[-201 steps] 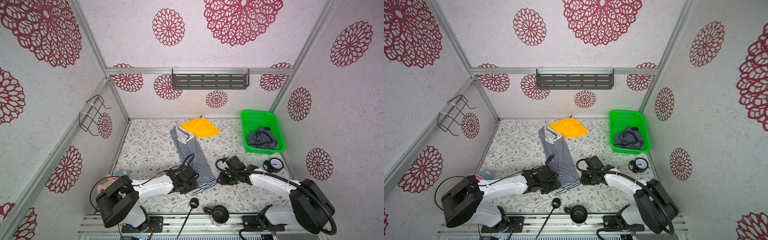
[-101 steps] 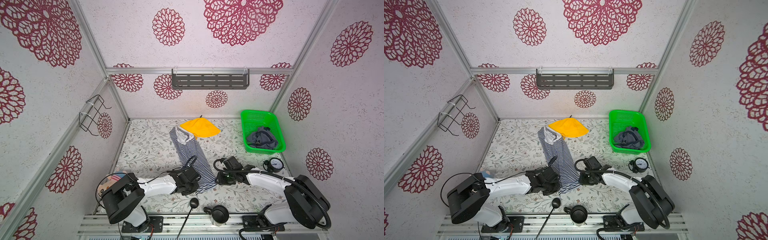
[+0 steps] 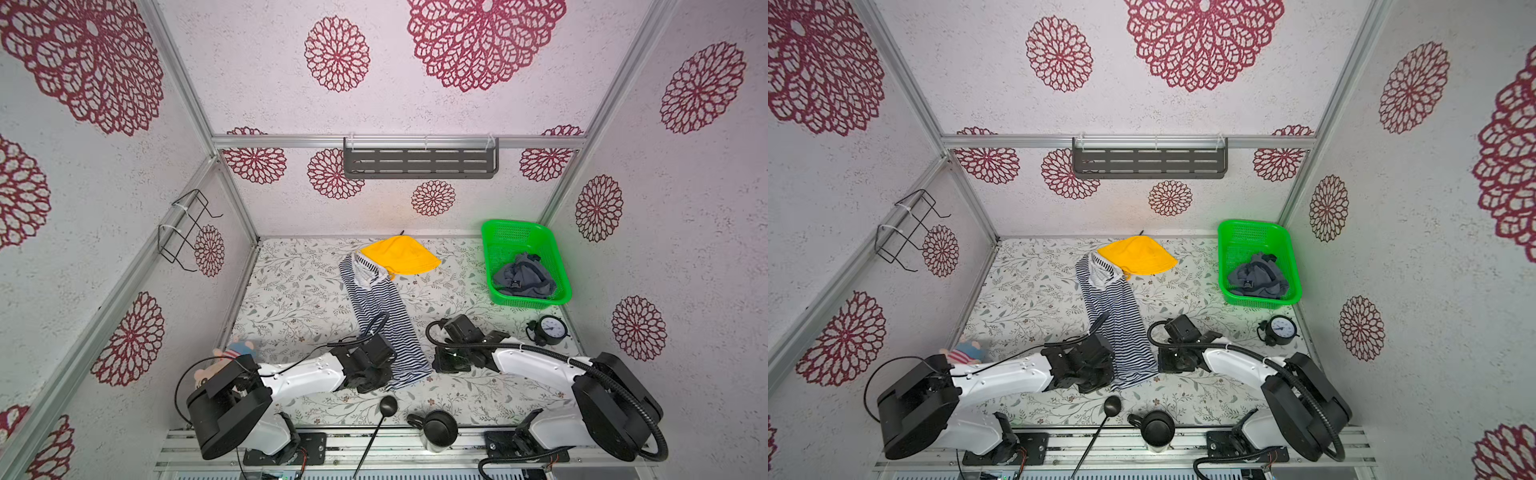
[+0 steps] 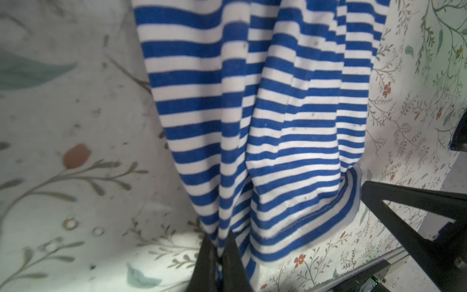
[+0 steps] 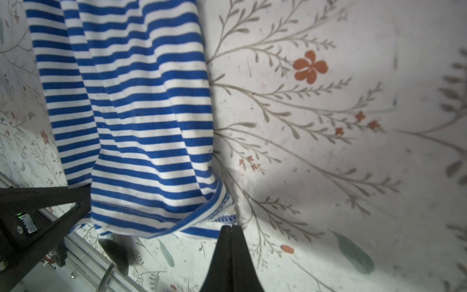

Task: Fold and stack the tank tops
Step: 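Grasp the hem end nearest the robot with both grippers, then lift the hem with both grippers and fold it toward the hat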

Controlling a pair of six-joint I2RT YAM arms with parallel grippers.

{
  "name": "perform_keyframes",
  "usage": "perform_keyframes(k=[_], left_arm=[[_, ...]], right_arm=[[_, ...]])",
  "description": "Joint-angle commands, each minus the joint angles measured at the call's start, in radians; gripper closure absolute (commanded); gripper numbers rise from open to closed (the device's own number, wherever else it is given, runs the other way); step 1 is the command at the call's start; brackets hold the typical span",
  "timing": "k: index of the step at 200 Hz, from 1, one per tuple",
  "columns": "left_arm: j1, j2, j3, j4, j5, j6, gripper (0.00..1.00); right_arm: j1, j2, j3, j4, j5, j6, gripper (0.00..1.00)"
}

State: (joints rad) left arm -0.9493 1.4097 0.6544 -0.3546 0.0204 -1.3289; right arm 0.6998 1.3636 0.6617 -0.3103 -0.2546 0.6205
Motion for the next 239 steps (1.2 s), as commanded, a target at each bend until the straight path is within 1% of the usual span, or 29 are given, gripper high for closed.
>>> perform_keyframes(k=[1, 24, 34, 41, 50, 103, 132, 144, 152, 169, 209, 239], left_arm=[[-0.005, -0.056, -0.003, -0.073, -0.044, -0.006, 1.00], [-0.003, -0.061, -0.001, -0.070, -0.048, -0.004, 1.00], [-0.003, -0.055, 0.000, -0.069, -0.047, -0.004, 1.00], [-0.002, -0.053, 0.001, -0.068, -0.048, -0.003, 1.00], [0.000, -0.053, 0.001, -0.063, -0.049, -0.004, 1.00], [0.012, -0.046, -0.001, -0.060, -0.039, 0.004, 1.00], [0.014, -0.043, -0.007, -0.052, -0.037, 0.005, 1.00], [0.014, -0.040, -0.010, -0.047, -0.034, 0.005, 1.00], [0.014, -0.039, -0.010, -0.046, -0.033, 0.005, 1.00], [0.013, -0.041, -0.005, -0.061, -0.035, 0.010, 1.00], [0.018, -0.073, 0.011, -0.117, -0.057, 0.031, 1.00], [0.059, -0.102, 0.026, -0.136, -0.051, 0.071, 1.00]], right_arm=[[0.012, -0.049, 0.063, -0.062, 0.020, -0.011, 1.00], [0.017, -0.042, 0.061, -0.075, 0.023, -0.015, 0.99], [0.018, -0.036, 0.048, -0.065, 0.015, -0.010, 0.85], [0.021, -0.031, 0.037, -0.050, 0.008, -0.003, 0.78], [0.027, -0.022, 0.030, -0.030, -0.003, 0.007, 0.73], [0.095, 0.039, 0.012, 0.053, -0.023, 0.063, 0.72], [0.110, 0.078, -0.010, 0.099, -0.021, 0.082, 0.71], [0.113, 0.090, -0.009, 0.102, -0.021, 0.082, 0.72], [0.115, 0.092, -0.003, 0.099, -0.019, 0.080, 0.77], [0.118, 0.087, 0.022, 0.077, -0.003, 0.068, 1.00], [0.117, 0.061, 0.097, 0.004, 0.014, 0.030, 1.00], [0.118, 0.063, 0.170, -0.046, 0.028, -0.008, 1.00]])
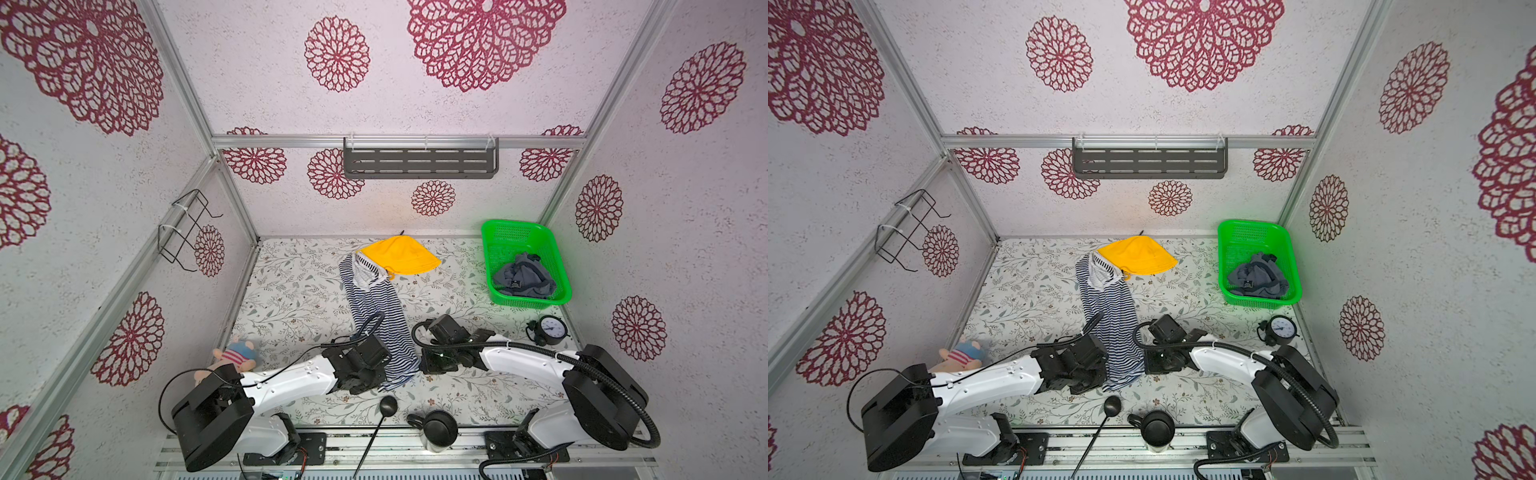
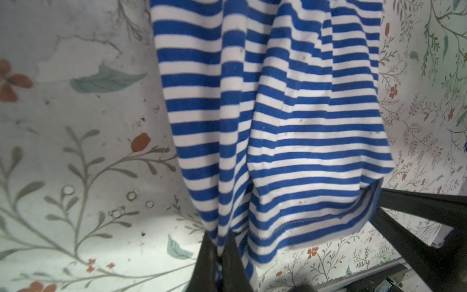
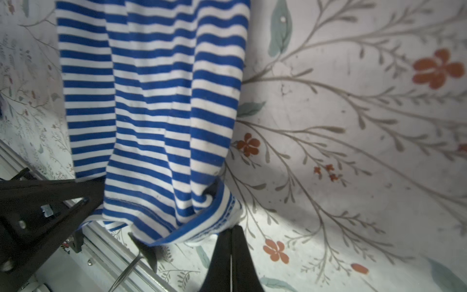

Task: Fold and stack the tank tops
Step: 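Lift the hem with both grippers and fold it toward the hat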

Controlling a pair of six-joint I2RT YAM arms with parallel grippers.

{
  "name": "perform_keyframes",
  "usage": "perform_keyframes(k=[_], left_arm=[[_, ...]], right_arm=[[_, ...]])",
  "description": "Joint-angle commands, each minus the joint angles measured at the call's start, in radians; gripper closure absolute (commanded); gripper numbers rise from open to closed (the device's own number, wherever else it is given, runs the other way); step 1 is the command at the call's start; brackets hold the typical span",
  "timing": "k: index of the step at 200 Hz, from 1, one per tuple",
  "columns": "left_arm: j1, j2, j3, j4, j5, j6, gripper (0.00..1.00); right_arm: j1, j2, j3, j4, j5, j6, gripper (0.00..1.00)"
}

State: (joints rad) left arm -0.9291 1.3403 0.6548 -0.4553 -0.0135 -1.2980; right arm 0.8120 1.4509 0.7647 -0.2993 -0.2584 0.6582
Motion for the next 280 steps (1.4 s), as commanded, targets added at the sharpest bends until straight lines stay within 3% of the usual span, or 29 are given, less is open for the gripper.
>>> perform_keyframes(k=[1, 62, 131, 280], left_arm=[[0.041, -0.034, 0.026, -0.037, -0.017, 0.042, 1.00], [0.238, -0.034, 0.090, -0.043, 0.035, 0.211, 1.00], [0.433, 0.096, 0.191, 0.043, 0.118, 0.369, 1.00], [0.623, 0.380, 0.363, 0.150, 0.220, 0.471, 1.00]], right_arm=[[0.005, -0.023, 0.071, -0.059, 0.033, -0.048, 1.00], [-0.029, 0.096, 0.237, -0.089, 0.045, -0.131, 1.00], [-0.117, 0.257, 0.406, -0.090, -0.001, -0.180, 1.00], [-0.188, 0.549, 0.707, -0.055, -0.047, -0.229, 0.99]])
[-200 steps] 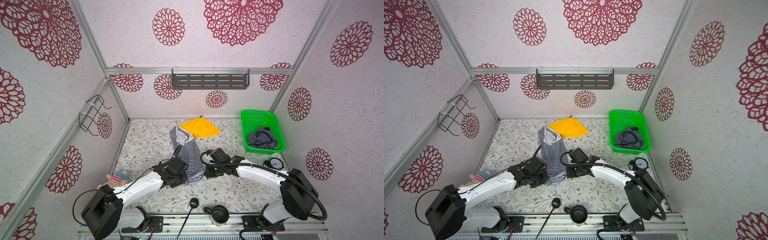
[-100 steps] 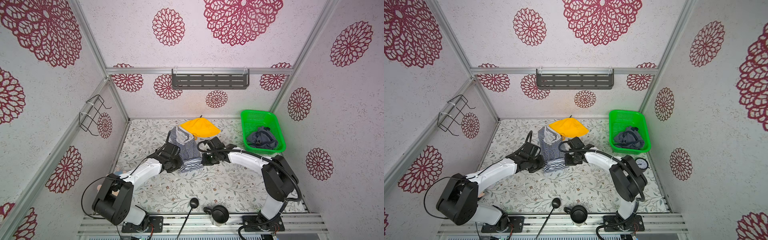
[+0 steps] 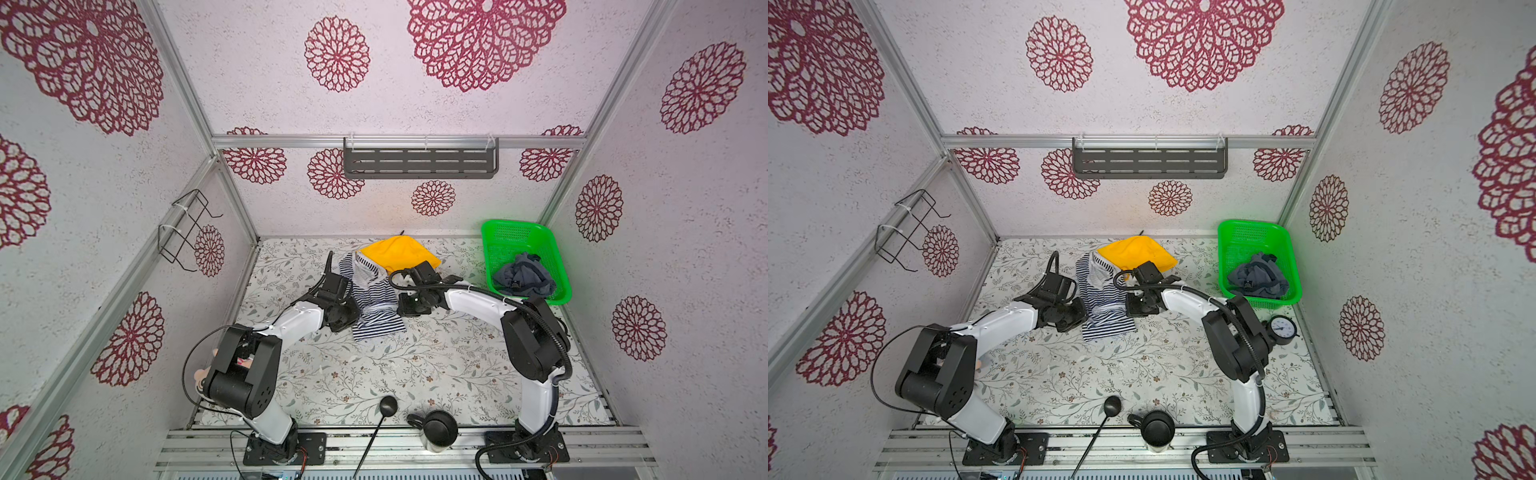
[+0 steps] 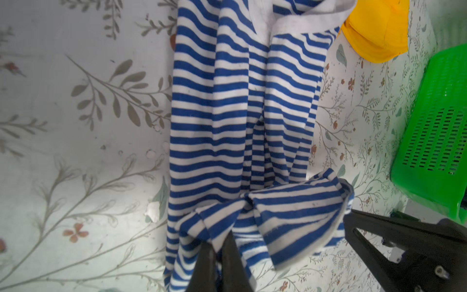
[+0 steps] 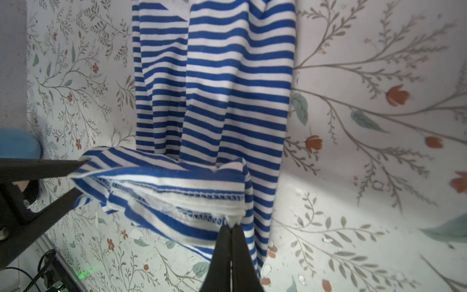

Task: Fold and stack the tank tops
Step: 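Lift the hem with both grippers and fold it toward the hat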

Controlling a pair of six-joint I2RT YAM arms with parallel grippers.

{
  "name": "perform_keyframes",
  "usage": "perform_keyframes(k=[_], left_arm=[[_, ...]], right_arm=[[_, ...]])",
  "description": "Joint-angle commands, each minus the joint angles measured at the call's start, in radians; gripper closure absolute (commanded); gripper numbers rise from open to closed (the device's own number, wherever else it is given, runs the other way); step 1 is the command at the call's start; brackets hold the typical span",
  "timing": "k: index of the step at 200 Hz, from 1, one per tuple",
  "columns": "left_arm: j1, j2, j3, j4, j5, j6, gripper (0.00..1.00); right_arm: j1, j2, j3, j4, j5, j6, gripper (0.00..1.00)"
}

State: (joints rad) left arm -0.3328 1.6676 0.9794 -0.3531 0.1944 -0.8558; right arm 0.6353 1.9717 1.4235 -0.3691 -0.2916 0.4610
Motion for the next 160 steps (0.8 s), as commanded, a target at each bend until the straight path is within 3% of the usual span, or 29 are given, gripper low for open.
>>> perform_keyframes(k=[1, 16, 30, 47, 69, 109, 140, 160], left_arm=[[0.029, 0.054, 0.040, 0.049, 0.012, 0.029, 0.99], [0.047, 0.062, 0.059, 0.055, 0.000, 0.035, 0.65], [0.058, 0.038, 0.073, 0.065, -0.007, 0.051, 0.40], [0.065, -0.005, 0.110, 0.014, -0.028, 0.082, 0.24], [0.066, -0.088, 0.111, -0.052, -0.061, 0.100, 0.23], [0.017, -0.201, -0.027, 0.009, -0.063, -0.008, 0.40], [-0.076, -0.095, -0.034, 0.106, -0.054, -0.065, 0.43], [-0.102, -0.011, -0.008, 0.152, -0.046, -0.074, 0.45]], right_arm=[[-0.011, 0.029, 0.050, 0.016, -0.012, -0.033, 0.98], [-0.018, 0.033, 0.063, 0.038, 0.002, -0.037, 0.84], [-0.022, 0.018, 0.072, 0.058, 0.007, -0.049, 0.72], [-0.023, -0.010, 0.084, 0.055, 0.030, -0.080, 0.59], [-0.025, -0.059, 0.050, 0.044, 0.072, -0.126, 0.57], [-0.025, -0.161, -0.116, 0.117, 0.061, -0.163, 0.69], [-0.016, -0.122, -0.165, 0.197, 0.006, -0.125, 0.80], [-0.011, -0.090, -0.166, 0.243, -0.003, -0.108, 0.81]])
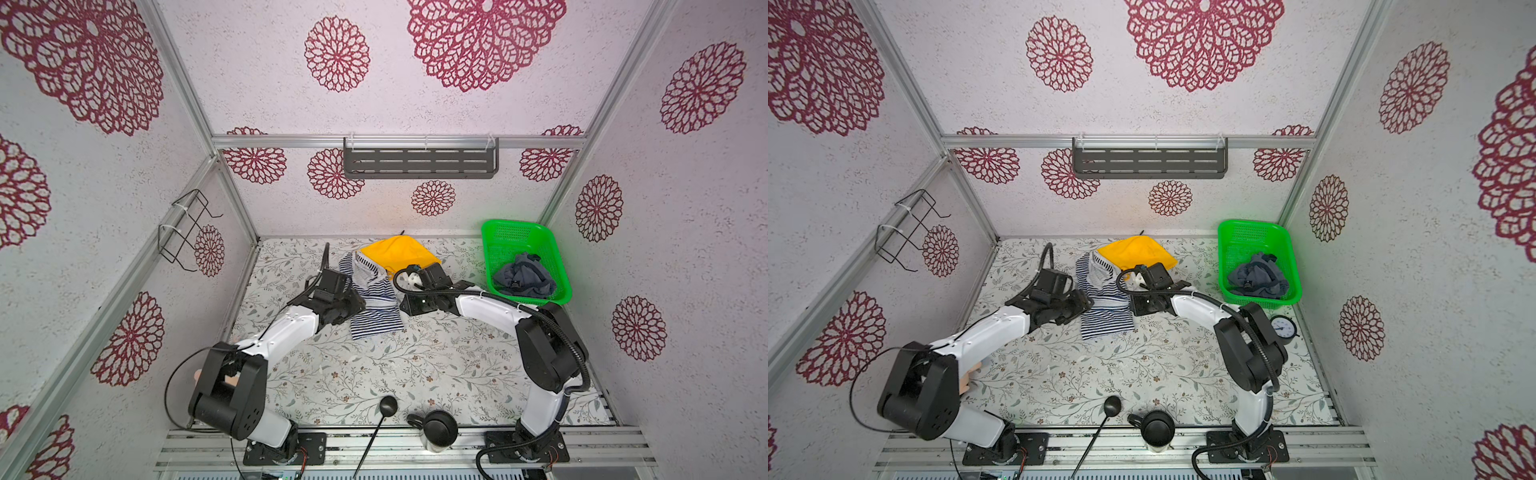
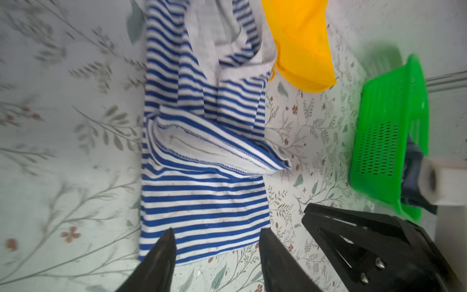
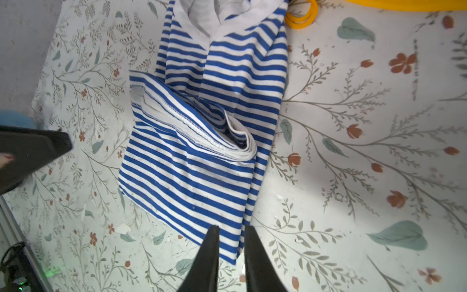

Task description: Fold and stack the tank tops

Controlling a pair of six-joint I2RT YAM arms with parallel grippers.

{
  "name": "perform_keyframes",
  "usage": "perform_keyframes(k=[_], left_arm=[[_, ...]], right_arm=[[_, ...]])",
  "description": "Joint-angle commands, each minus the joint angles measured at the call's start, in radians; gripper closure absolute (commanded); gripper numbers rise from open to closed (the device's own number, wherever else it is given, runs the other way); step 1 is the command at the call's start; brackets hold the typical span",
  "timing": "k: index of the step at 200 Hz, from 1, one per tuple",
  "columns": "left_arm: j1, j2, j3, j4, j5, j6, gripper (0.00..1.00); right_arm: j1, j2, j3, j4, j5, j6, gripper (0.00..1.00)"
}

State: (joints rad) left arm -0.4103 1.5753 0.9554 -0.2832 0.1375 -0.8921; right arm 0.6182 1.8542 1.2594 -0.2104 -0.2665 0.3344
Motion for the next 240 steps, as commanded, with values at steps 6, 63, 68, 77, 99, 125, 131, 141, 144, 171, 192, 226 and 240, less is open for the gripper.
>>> perform_keyframes(k=[6, 63, 68, 77, 99, 125, 131, 141, 144, 171, 192, 226, 240], left_arm=[[-0.028, 0.103, 0.025, 0.084, 0.010, -0.038, 0.45], [-0.054, 0.176, -0.019, 0.084, 0.006, -0.046, 0.46], [-0.060, 0.173, -0.029, 0.084, 0.005, -0.051, 0.46], [-0.071, 0.166, -0.052, 0.083, 0.009, -0.061, 0.46], [-0.113, 0.141, -0.108, 0.081, 0.017, -0.095, 0.46], [-0.189, 0.055, -0.180, 0.069, 0.004, -0.173, 0.46], [-0.207, 0.031, -0.195, 0.060, 0.006, -0.194, 0.46], [-0.237, -0.008, -0.225, 0.036, 0.010, -0.226, 0.46], [-0.246, -0.019, -0.234, 0.029, 0.010, -0.234, 0.46], [-0.271, -0.160, -0.297, -0.098, -0.035, -0.240, 0.46], [-0.192, -0.294, -0.279, -0.179, -0.062, -0.178, 0.46], [-0.056, -0.363, -0.198, -0.163, -0.016, -0.008, 0.35], [-0.026, -0.343, -0.189, -0.127, -0.017, 0.036, 0.30]], right_arm=[[0.006, 0.035, -0.001, 0.100, -0.029, 0.025, 0.81], [0.030, 0.084, -0.052, 0.140, -0.028, 0.080, 0.83], [0.033, 0.081, -0.065, 0.142, -0.028, 0.084, 0.83], [0.040, 0.072, -0.092, 0.151, -0.025, 0.093, 0.83], [0.066, 0.038, -0.162, 0.161, -0.025, 0.114, 0.84], [0.100, -0.040, -0.257, 0.162, -0.027, 0.149, 0.84], [0.107, -0.065, -0.282, 0.158, -0.029, 0.160, 0.85], [0.118, -0.114, -0.327, 0.151, -0.034, 0.180, 0.85], [0.122, -0.127, -0.341, 0.148, -0.036, 0.186, 0.85], [0.137, -0.242, -0.403, 0.094, -0.041, 0.195, 0.84], [0.128, -0.278, -0.343, 0.015, -0.008, 0.124, 0.78], [0.078, -0.202, -0.202, -0.028, -0.023, -0.049, 0.60], [0.066, -0.151, -0.154, -0.025, -0.051, -0.104, 0.53]])
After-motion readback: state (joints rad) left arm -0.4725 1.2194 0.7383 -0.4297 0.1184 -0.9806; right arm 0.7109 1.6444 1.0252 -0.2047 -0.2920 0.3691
